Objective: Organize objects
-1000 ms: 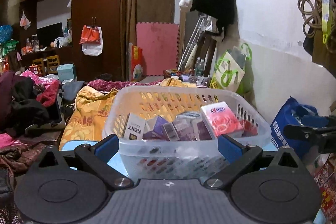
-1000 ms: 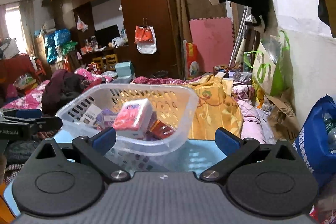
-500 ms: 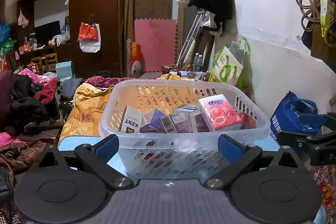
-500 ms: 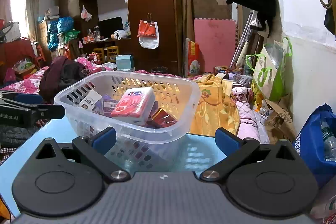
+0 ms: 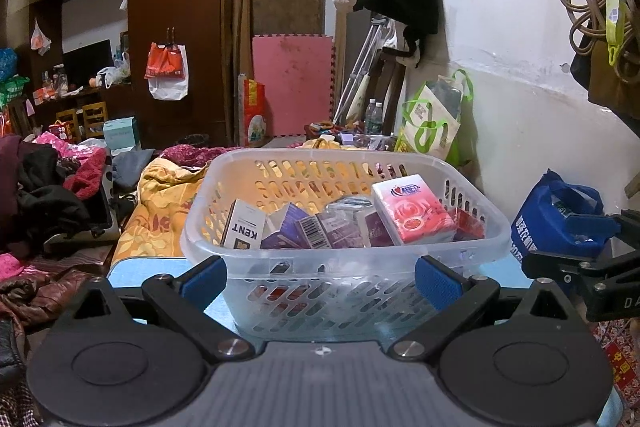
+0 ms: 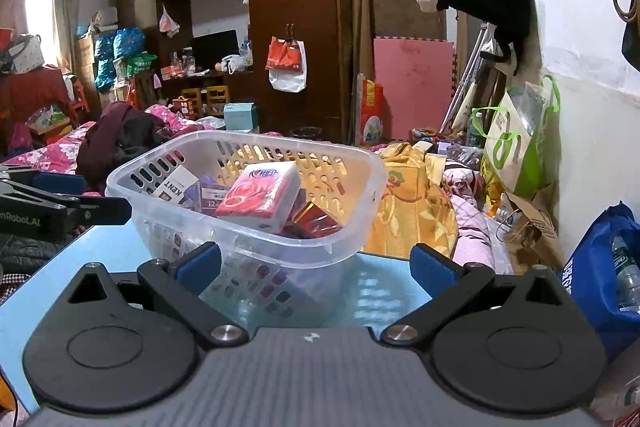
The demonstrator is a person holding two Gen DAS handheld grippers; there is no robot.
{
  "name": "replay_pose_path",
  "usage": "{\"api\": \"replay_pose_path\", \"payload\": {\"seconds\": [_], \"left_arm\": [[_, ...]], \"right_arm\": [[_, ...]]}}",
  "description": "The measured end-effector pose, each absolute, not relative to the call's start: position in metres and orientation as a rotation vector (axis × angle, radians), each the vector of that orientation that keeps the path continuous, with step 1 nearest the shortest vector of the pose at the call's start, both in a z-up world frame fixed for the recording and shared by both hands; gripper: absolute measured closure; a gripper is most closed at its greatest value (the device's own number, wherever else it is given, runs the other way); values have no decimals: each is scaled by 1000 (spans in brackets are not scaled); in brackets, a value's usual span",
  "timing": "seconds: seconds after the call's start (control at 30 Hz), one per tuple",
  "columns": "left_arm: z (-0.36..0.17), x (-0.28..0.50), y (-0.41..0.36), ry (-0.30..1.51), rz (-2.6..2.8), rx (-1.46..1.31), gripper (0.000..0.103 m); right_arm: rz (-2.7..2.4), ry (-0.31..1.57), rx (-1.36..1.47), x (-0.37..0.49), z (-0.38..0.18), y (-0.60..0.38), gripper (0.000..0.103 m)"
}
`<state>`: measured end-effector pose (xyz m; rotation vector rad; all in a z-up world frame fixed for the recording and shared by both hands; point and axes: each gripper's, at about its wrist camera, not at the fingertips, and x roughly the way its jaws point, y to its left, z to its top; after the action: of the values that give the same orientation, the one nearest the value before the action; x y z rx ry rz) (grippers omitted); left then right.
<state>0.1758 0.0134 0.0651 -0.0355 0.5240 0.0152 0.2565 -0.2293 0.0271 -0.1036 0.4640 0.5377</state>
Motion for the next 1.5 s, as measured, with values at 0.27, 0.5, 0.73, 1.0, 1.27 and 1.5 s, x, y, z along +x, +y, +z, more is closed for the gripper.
{"api": "replay_pose_path", "payload": {"seconds": [0.27,0.5,0.73,1.0,1.27,1.5], "left_arm": [[63,176,13,530,9,-35,2],[63,177,13,533,4,-39,2],[62,176,10,532,-4,-37,2],[61,177,8,536,-8,-37,2],[60,176,6,536,-12,-35,2],[60,176,5,538,-14,-35,2]], "right_arm": [[540,465,-108,256,26,-229,0],[537,466,-106,256,25,-230,0],[536,472,-101,257,23,-232,0],[535,472,-101,257,23,-232,0],[534,475,-99,258,21,-234,0],[534,475,-99,259,22,-234,0]]}}
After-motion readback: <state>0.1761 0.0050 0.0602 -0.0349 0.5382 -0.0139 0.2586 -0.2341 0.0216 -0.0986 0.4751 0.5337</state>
